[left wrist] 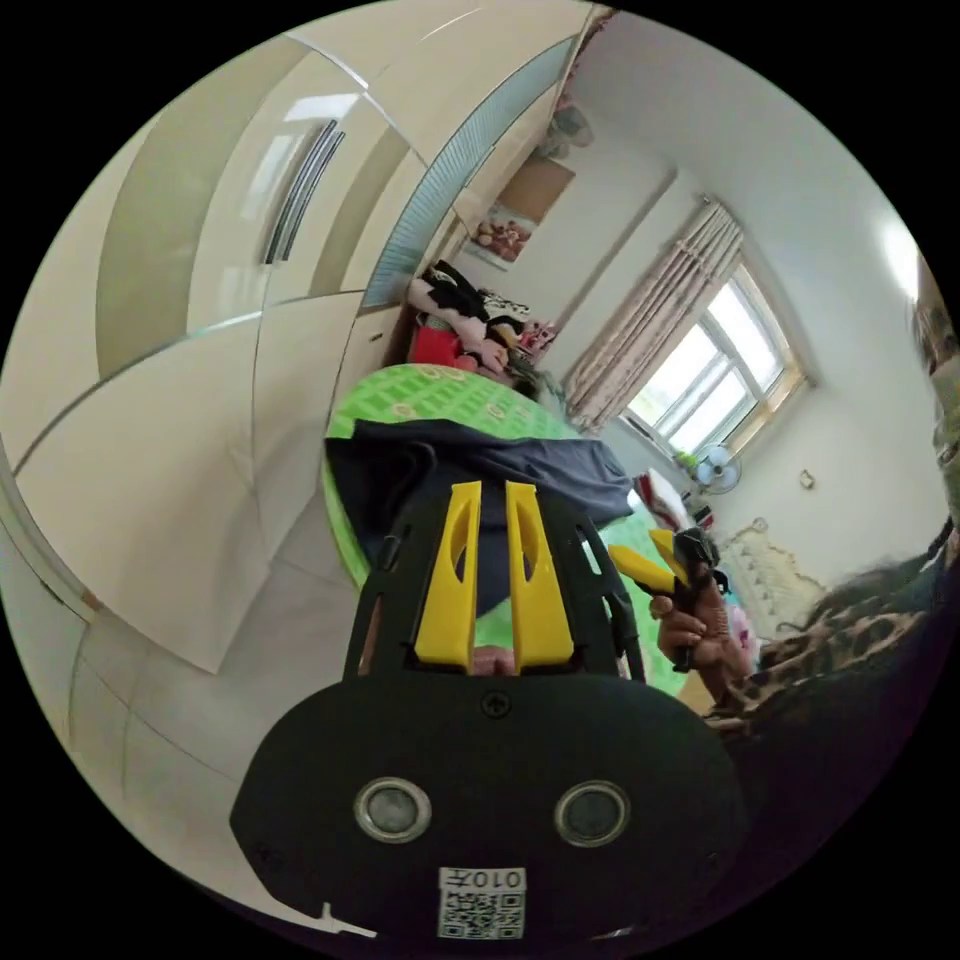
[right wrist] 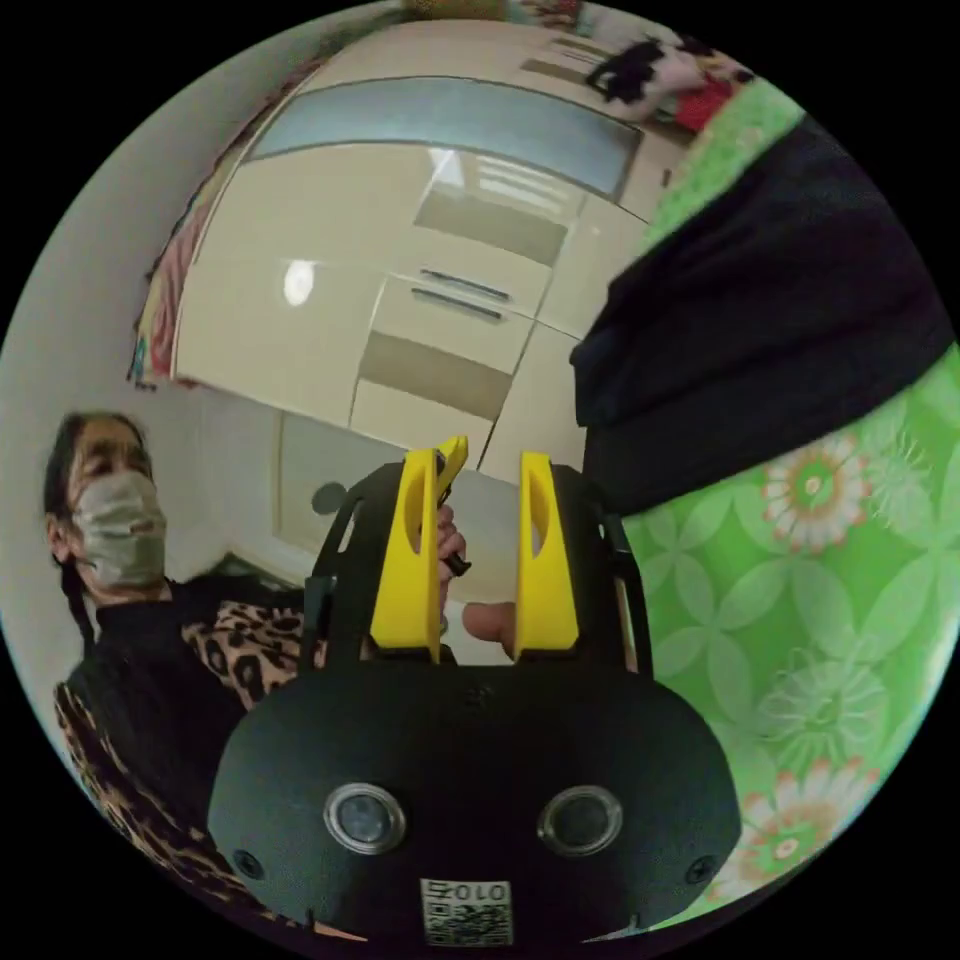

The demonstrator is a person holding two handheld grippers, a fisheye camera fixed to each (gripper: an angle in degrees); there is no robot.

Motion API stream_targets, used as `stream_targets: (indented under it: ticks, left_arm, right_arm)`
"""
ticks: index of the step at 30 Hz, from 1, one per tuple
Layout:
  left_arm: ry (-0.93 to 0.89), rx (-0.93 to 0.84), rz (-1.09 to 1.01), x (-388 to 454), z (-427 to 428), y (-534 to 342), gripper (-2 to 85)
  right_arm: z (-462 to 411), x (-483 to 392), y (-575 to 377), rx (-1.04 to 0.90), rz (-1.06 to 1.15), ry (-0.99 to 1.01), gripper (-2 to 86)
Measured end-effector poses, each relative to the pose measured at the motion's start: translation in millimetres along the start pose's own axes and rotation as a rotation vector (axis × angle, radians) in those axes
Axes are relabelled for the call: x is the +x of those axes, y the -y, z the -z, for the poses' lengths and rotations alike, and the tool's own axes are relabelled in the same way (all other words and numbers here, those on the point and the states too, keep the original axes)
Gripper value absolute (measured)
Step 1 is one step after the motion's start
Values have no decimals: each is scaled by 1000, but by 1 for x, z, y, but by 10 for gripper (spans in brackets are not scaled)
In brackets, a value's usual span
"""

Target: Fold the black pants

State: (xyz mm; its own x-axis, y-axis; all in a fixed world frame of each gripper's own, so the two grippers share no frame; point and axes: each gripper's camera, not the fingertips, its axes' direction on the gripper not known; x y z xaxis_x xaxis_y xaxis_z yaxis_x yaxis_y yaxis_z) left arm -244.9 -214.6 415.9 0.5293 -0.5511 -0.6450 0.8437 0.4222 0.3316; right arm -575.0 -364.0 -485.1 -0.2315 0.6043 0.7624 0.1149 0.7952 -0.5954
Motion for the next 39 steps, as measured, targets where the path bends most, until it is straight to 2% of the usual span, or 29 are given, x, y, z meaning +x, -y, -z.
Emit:
stream_targets:
  ticks: [1, 4, 7, 11, 15, 19, 24, 29, 31, 35, 39]
  left_arm:
    - [39, -17, -43, -16, -3, 6, 38]
    - [-26, -81, -123, -61, -9, 20, 49]
    - [-39, -153, -180, -95, -25, 24, 60]
    - [-28, -275, -313, -107, -77, 31, 70]
    - [-17, -290, -412, -102, -113, 43, 68]
    - [6, -333, -380, -112, -138, 55, 58]
    - [112, -409, -458, -109, -154, 56, 50]
    - [127, -436, -680, -92, -165, 54, 52]
    - [117, -455, -744, -94, -171, 57, 61]
    - [-24, -460, -819, -119, -193, 77, 82]
    - [-6, -489, -934, -138, -219, 88, 88]
  right_arm:
    - [-20, 18, 6, 38, -72, -3, 112]
    - [-66, 49, 23, 81, -223, -47, 112]
    - [-100, 67, 49, 69, -269, -130, 134]
    - [-117, 80, 60, 140, -329, -79, 147]
    - [-129, 84, 69, 133, -364, -132, 167]
    - [-125, 93, 76, 169, -365, -14, 180]
    - [-124, 87, 75, 192, -352, -42, 177]
    - [-131, 67, 71, 196, -296, -163, 179]
    - [-131, 65, 68, 249, -315, -143, 177]
    - [-135, 63, 63, 339, -347, -117, 169]
    - [-153, 49, 57, 440, -389, -169, 164]
